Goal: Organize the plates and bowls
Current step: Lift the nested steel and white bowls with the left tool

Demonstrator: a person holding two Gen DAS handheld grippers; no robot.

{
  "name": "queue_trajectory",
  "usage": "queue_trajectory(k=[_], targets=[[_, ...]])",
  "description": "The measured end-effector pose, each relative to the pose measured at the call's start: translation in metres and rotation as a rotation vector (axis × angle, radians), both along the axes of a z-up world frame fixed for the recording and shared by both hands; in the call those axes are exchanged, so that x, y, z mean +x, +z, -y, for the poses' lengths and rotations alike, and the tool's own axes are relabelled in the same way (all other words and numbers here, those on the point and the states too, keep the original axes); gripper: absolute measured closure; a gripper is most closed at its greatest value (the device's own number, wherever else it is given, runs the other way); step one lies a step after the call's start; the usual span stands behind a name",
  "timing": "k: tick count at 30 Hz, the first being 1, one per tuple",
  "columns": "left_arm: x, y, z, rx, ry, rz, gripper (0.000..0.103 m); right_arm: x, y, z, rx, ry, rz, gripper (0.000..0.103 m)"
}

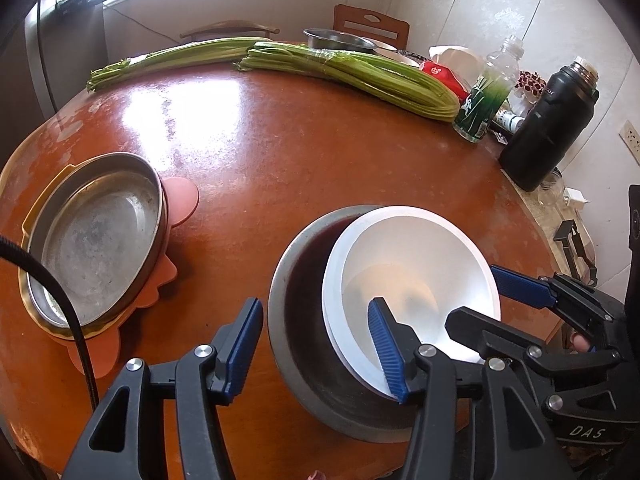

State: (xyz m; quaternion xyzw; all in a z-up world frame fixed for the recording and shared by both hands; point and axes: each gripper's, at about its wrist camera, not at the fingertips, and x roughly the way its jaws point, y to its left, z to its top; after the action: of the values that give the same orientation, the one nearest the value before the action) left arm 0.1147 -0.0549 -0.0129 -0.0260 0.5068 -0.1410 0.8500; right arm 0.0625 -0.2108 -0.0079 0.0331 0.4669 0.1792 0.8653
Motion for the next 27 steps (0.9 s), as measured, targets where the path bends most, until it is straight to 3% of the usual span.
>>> queue_trajectory(k=[14, 22, 27], targets=[[0.006, -0.012, 0.003, -0.012, -0.021, -0.027, 0.047, 0.009, -0.024, -0.004, 0.003, 0.022, -0.093, 0.038], [0.010, -0.017, -0.002, -0.073, -0.026, -0.061, 0.048, 0.006, -0.022, -0.007, 0.029, 0.046, -0.089, 0.038], [0.008, -0.016, -0.002, -0.065, -0.023, -0.052, 0.048, 0.007, -0.021, -0.009, 0.045, 0.046, -0.098, 0.038]])
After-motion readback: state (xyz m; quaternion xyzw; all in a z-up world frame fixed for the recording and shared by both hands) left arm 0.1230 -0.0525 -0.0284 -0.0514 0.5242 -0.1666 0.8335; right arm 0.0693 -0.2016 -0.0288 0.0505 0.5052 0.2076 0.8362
